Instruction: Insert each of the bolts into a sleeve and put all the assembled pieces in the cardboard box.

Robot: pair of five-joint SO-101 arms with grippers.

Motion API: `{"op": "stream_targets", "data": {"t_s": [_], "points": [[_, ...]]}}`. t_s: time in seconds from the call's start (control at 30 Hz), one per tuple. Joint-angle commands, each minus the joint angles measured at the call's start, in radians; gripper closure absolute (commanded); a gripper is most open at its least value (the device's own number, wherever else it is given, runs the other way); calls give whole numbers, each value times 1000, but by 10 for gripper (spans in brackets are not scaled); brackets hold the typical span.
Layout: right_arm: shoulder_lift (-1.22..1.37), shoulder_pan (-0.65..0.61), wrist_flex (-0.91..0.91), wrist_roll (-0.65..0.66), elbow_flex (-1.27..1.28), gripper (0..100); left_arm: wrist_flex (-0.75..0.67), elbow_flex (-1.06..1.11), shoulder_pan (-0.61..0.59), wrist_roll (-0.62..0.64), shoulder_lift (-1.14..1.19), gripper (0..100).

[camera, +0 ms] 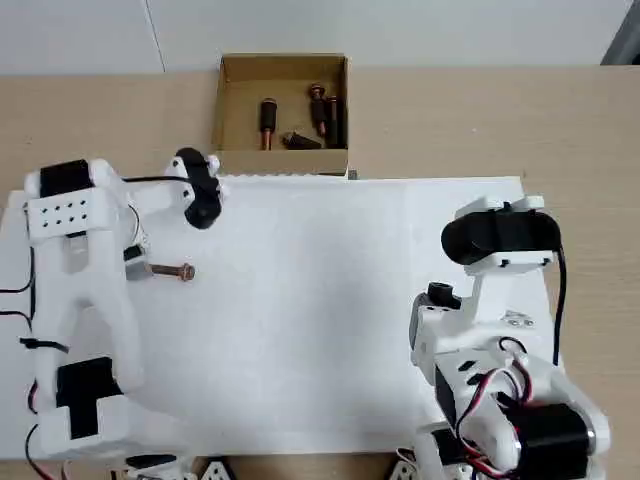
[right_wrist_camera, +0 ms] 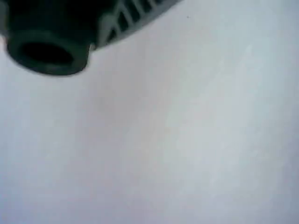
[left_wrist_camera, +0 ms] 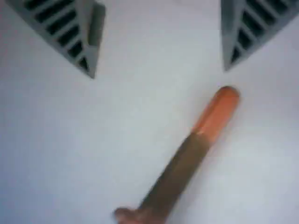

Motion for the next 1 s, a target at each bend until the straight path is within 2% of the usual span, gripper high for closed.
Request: {"op": "stream_targets", "data": {"t_s": [0.0, 0.4, 0.77, 0.97], "points": [[7, 8, -15, 11, -5, 996, -15, 42, 40, -163, -17, 834], [7, 10, -15, 46, -5, 996, -244, 191, 81, -163, -17, 833], [7, 8, 2, 46, -5, 996, -374, 305, 87, -158, 3, 833], [4, 8, 13, 46, -5, 996, -384, 302, 95, -157, 69, 840]]}}
